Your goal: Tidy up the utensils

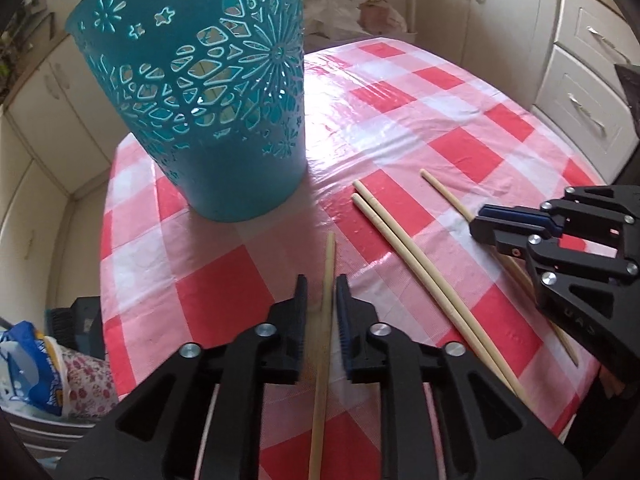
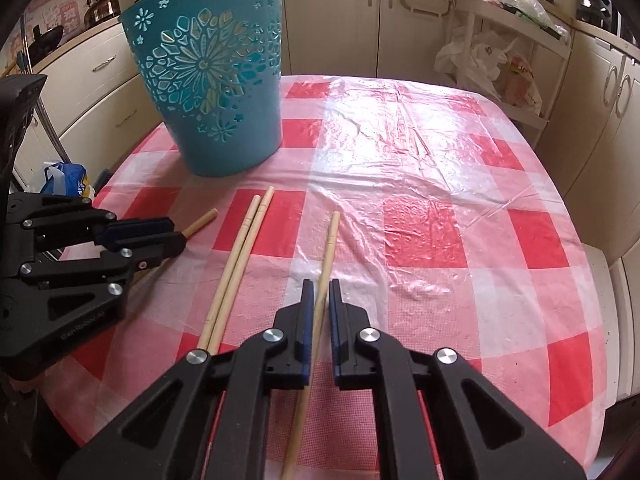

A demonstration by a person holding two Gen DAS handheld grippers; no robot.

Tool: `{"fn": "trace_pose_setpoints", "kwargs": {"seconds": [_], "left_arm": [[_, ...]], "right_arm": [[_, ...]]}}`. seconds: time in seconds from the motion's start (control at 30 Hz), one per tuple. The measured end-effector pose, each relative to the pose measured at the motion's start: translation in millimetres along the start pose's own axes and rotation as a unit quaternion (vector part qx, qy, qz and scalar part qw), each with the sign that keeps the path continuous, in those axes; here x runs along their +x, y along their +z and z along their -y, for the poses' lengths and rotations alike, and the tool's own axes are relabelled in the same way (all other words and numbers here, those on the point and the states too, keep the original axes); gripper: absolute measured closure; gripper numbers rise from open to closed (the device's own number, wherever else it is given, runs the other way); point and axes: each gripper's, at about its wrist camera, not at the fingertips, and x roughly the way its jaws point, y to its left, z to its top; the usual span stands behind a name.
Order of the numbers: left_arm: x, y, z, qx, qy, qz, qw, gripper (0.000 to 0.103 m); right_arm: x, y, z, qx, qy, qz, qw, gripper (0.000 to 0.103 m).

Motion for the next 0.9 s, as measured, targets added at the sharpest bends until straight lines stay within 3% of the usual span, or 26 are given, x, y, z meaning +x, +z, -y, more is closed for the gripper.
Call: {"fn": "trace_pose_setpoints", "kwargs": {"seconds": [0.43, 0.7, 0.77, 0.83, 0.9], "left_arm": [[2, 1, 4, -0.007, 0.036, 0.007, 0.9993, 0.072], [2, 0, 11, 0.004, 0.059, 0.015, 0.9981, 0.072], [2, -1, 15, 0.011, 0.057, 0.019, 0.9981, 0.081], [1, -2, 23, 0.024, 0.053, 0.021, 0.9981, 0.098], [1, -3, 30, 0.036, 0.066, 0.024, 0.9968, 0.098]], "right_arm": [[2, 2, 4, 0.009, 0.006, 0.001, 1.000, 0.096], [3, 1, 0, -0.001, -0.004, 0.003, 1.000, 0.096], [3, 1, -2, -0.005, -0.008, 0.004, 1.000, 0.096], [3, 0, -3, -0.005, -0.008, 0.005, 1.000, 0.096], [2, 0, -2, 0.000, -0.003, 0.006, 1.000, 0.096]]}}
